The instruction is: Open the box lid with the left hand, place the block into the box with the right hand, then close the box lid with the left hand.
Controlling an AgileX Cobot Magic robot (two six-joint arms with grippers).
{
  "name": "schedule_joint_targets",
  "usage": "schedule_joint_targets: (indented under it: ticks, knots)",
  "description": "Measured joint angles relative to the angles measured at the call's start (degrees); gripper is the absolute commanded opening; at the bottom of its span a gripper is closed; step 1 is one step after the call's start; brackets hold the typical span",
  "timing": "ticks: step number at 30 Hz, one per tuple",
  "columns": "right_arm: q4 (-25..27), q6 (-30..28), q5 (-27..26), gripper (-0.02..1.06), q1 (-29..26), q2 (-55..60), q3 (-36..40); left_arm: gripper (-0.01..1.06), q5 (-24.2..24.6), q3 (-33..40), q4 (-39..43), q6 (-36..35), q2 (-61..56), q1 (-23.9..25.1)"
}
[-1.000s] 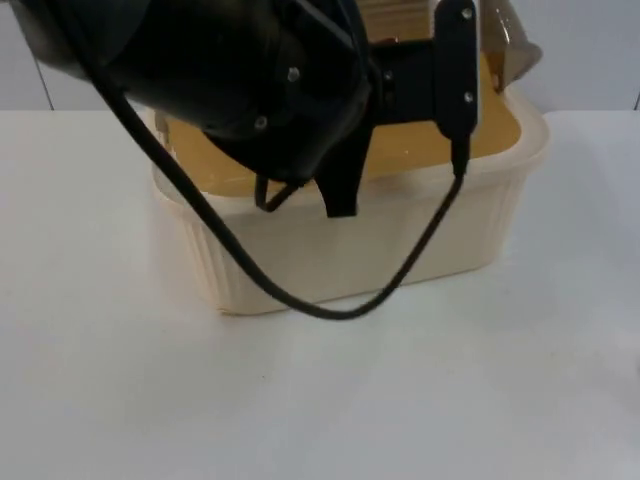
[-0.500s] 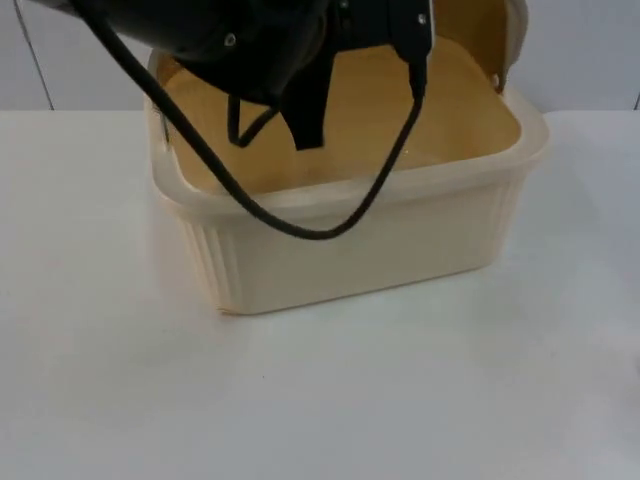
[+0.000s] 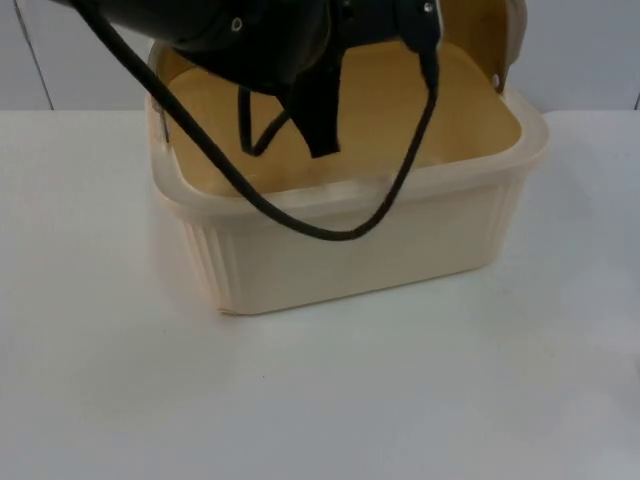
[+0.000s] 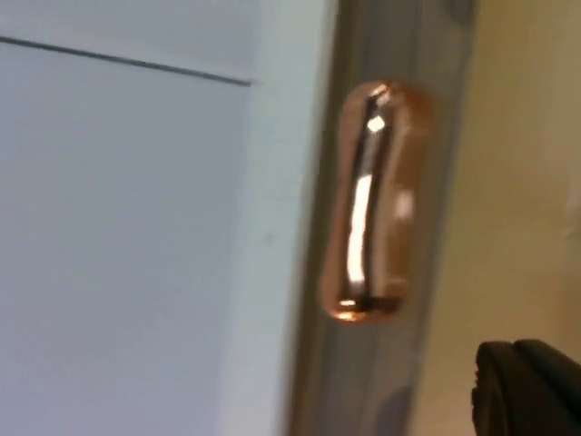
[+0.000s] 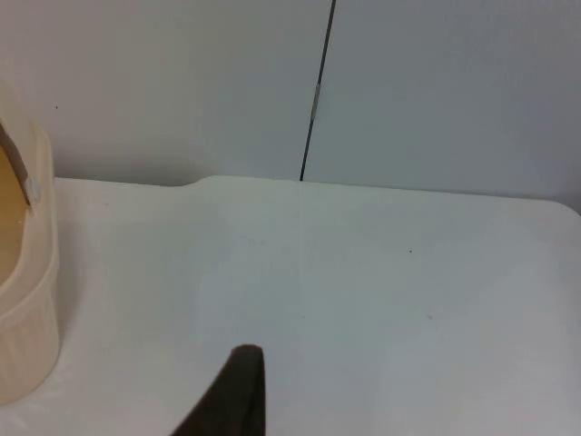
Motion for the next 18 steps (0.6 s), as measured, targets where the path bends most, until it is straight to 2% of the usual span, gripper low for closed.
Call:
schedule_joint_targets:
  ticks: [5, 8, 10, 15, 18]
  knots:
    - [0.0, 0.0, 0.0, 1.05, 0.0, 0.0, 0.0, 0.0, -2.1, 1.7, -5.9, 0.0, -3.5, -2.5]
    - [0.0, 0.0, 0.0, 1.05, 0.0, 0.0, 0.0, 0.0, -4.8, 1.9, -16.3, 0.1, -8.0, -3.4]
    - [0.0, 0.0, 0.0, 1.05, 0.0, 0.0, 0.0, 0.0, -4.2, 2.0, -23.0, 0.1, -11.1, -3.4]
    - [0.0, 0.0, 0.0, 1.05, 0.0, 0.0, 0.0, 0.0, -5.0, 4.4, -30.8, 0.1, -17.0, -2.7]
    - [0.0, 0.1, 0.0, 1.05, 0.0, 0.0, 0.0, 0.0, -9.4, 9.0, -34.3, -0.3, -24.6, -1.4]
